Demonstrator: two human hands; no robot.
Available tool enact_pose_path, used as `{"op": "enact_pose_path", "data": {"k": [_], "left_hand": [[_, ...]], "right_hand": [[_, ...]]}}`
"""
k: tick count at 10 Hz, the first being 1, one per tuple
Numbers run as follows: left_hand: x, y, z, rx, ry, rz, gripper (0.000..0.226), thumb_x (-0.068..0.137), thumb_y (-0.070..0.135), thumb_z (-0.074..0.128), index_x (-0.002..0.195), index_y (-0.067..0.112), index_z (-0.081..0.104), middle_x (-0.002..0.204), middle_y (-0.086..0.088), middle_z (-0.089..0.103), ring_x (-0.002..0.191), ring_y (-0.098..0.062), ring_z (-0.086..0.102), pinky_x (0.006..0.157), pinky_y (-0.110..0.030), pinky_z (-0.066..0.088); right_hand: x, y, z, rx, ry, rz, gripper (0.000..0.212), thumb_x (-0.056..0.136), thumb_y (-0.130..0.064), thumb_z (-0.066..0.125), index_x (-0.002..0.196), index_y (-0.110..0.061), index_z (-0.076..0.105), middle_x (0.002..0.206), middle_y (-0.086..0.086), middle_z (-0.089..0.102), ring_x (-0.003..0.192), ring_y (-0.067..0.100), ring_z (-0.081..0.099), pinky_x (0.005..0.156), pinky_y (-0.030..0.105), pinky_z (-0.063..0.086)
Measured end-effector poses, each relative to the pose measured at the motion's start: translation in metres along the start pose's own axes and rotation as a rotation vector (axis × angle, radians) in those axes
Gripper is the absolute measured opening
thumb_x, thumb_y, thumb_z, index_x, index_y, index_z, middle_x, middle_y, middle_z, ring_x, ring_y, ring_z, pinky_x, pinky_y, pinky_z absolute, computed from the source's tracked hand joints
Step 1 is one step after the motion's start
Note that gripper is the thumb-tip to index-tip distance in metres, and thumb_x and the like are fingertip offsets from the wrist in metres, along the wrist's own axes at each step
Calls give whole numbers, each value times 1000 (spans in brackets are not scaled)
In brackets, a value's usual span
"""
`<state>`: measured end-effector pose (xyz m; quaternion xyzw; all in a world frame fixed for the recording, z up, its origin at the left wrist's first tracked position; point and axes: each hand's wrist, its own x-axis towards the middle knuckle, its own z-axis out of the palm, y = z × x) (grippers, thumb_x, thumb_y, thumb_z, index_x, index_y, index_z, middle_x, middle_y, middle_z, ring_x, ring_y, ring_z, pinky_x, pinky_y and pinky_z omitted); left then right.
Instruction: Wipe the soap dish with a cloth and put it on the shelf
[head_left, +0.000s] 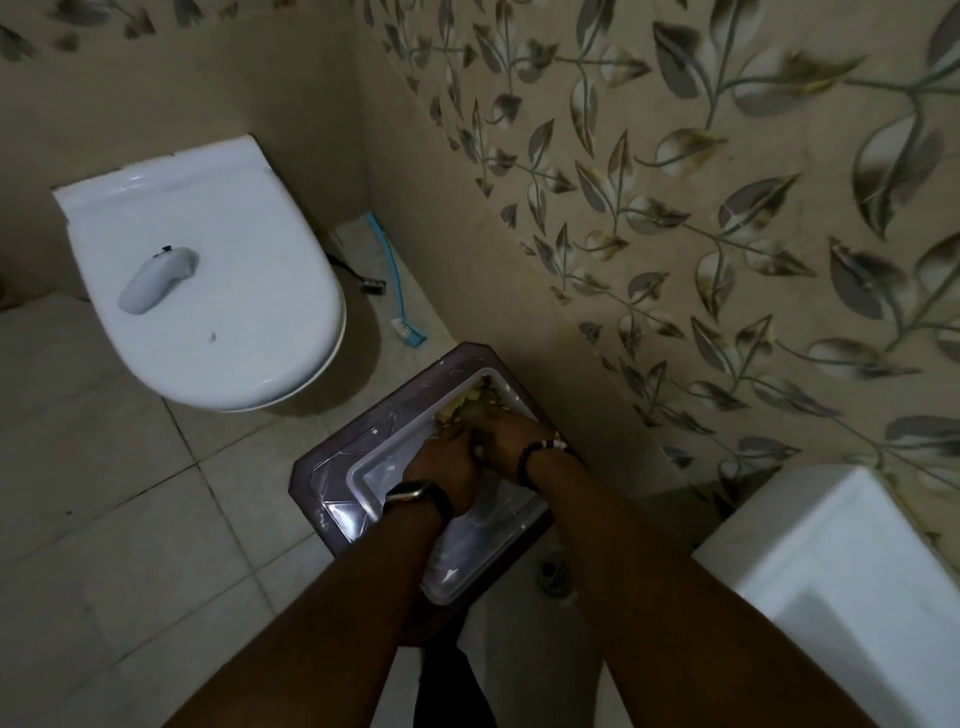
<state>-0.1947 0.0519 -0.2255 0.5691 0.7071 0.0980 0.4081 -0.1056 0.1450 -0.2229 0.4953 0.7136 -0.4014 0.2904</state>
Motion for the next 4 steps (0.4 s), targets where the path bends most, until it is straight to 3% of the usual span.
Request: {"op": "enact_pose_path", "data": {"k": [1, 2, 3, 4], "left_hand": [[-15, 7, -21, -1, 43, 34, 38, 104, 20, 46, 141, 14, 54, 145, -14, 57, 130, -30, 54, 112, -40, 40], [-32, 16, -46, -28, 60, 29, 36, 102, 25, 47, 136, 17, 58, 140, -12, 61, 127, -30, 57, 110, -43, 43], [-47, 26, -68, 30, 113, 89, 38, 103, 22, 47, 139, 13, 55, 146, -17, 55, 135, -35, 48, 115, -46, 35], [-61, 39, -98, 33, 246, 196, 36, 102, 22, 48, 133, 10, 61, 139, -19, 61, 129, -37, 54, 108, -42, 40]], "right_hand": [[-24, -2, -11, -85, 65, 3, 47, 102, -33, 46, 145, -15, 47, 154, 13, 44, 137, 32, 45, 116, 46, 36], [-62, -9, -22, -115, 127, -25, 59, 102, -39, 48, 154, -15, 33, 163, 13, 29, 148, 32, 29, 122, 44, 24], [-91, -16, -34, -138, 221, -37, 68, 100, -40, 52, 158, -20, 22, 168, 11, 13, 154, 31, 14, 125, 45, 18], [-123, -30, -48, -129, 325, -72, 69, 100, -52, 47, 158, -24, 22, 168, 12, 12, 154, 31, 12, 124, 48, 19]]}}
